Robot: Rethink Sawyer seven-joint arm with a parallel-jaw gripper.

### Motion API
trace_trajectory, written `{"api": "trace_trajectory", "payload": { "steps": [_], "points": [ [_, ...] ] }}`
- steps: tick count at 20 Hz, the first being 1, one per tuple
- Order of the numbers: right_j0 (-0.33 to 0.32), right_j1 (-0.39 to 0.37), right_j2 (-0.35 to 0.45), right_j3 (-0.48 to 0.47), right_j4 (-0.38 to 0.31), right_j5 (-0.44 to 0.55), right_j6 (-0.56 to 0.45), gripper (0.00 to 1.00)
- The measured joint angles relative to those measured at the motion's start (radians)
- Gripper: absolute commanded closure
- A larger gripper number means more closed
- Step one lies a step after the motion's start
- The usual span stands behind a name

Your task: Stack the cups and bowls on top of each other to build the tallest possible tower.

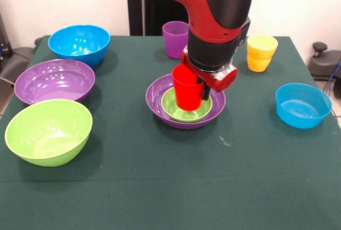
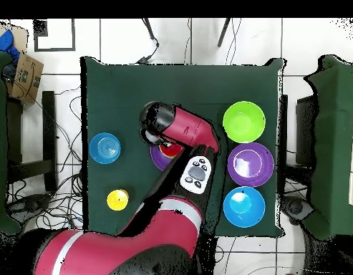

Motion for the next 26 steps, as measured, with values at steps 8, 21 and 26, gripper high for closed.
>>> {"api": "trace_trajectory", "payload": {
  "steps": [8,21,26],
  "points": [
    [0.003,-0.001,0.000,0.006,0.000,0.000,0.000,0.00],
    [0.008,-0.001,0.000,0.006,0.000,0.000,0.000,0.00],
    [0.008,-0.002,0.000,0.006,0.000,0.000,0.000,0.00]
  ]
}}
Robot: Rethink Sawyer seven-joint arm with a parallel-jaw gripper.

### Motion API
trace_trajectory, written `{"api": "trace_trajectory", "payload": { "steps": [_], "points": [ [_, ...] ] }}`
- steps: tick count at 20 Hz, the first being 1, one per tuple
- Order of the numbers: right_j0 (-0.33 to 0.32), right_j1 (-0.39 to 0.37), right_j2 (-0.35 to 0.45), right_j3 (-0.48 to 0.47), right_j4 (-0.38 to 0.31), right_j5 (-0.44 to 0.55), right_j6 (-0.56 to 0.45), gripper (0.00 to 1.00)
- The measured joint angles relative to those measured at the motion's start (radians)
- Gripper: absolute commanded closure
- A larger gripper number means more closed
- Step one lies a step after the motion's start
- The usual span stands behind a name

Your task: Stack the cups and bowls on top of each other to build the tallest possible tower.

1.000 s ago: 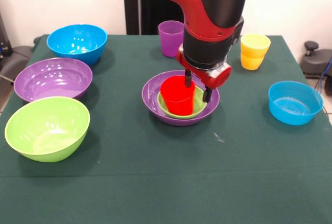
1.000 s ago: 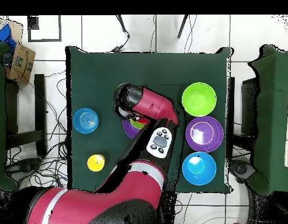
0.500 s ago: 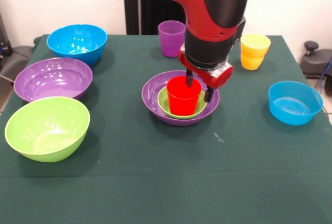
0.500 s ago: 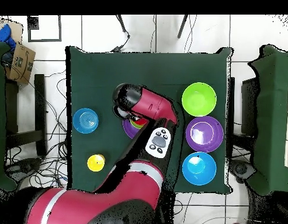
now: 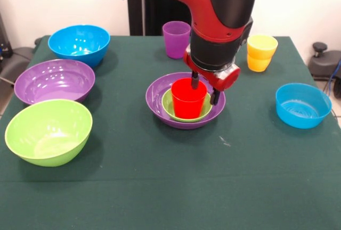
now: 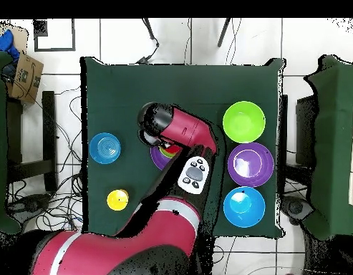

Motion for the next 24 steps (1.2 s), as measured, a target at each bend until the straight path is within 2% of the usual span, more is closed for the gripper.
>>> {"api": "trace_trajectory", "payload": {
  "steps": [6,12,20,24],
  "points": [
    [0.000,-0.011,-0.007,-0.003,0.000,0.007,0.000,0.00],
    [-0.002,-0.032,-0.023,-0.046,-0.020,0.085,0.000,0.00],
    [-0.005,-0.047,-0.034,-0.154,-0.033,0.213,0.000,0.00],
    [-0.002,-0.039,-0.035,-0.221,-0.033,0.234,0.000,0.00]
  ]
}}
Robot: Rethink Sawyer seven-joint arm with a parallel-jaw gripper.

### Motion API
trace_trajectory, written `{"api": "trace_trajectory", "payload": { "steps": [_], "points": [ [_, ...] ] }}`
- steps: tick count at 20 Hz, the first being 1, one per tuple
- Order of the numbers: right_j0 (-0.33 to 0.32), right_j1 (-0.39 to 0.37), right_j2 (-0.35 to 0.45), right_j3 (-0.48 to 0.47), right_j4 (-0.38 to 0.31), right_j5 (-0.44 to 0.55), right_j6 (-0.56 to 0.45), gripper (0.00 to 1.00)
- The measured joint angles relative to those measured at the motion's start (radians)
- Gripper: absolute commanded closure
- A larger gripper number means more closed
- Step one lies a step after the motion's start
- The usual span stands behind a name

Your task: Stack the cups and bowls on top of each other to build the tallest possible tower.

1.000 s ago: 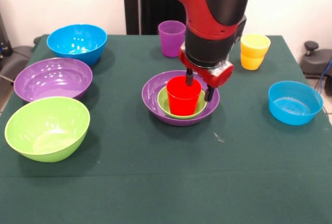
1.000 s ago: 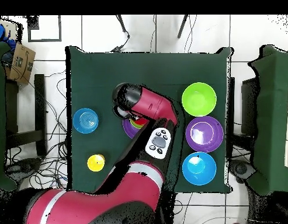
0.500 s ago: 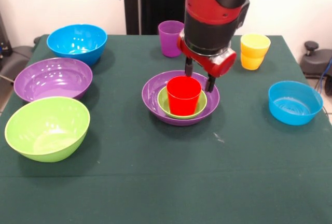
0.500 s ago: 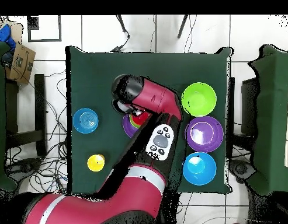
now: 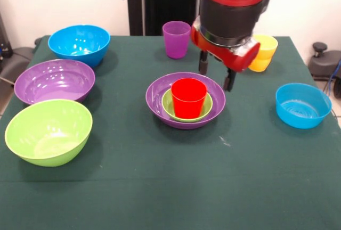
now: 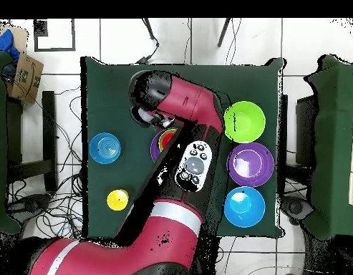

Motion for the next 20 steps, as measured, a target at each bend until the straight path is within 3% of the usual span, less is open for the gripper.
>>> {"api": "trace_trajectory", "payload": {
  "steps": [9,20],
  "points": [
    [0.017,0.069,-0.001,-0.148,0.015,0.002,0.005,0.00],
    [0.021,0.298,-0.008,-0.412,0.050,0.003,0.112,0.00]
  ]
}}
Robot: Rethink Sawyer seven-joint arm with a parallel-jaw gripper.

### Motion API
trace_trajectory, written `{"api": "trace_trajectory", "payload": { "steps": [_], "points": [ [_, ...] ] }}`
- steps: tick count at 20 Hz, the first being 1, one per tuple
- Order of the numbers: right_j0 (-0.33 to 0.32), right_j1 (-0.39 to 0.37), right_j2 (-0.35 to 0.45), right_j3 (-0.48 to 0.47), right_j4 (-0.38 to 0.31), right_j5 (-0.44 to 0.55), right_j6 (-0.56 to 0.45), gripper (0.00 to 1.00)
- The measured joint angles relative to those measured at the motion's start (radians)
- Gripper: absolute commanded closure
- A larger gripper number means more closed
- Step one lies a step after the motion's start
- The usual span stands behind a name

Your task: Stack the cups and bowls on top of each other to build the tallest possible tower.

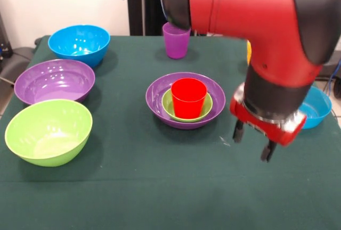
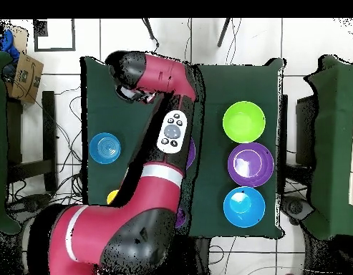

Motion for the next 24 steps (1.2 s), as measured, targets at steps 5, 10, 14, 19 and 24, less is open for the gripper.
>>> {"api": "trace_trajectory", "payload": {
  "steps": [5,10,14,19,24],
  "points": [
    [-0.001,0.086,-0.007,-0.086,0.001,0.001,0.021,0.00],
    [-0.006,0.170,-0.029,-0.190,0.007,0.015,0.022,0.00],
    [-0.013,0.207,-0.043,-0.253,0.021,0.043,0.022,0.00],
    [-0.019,0.216,-0.060,-0.313,0.058,0.115,0.022,0.00],
    [-0.026,0.215,-0.084,-0.359,0.088,0.162,0.022,0.00]
  ]
}}
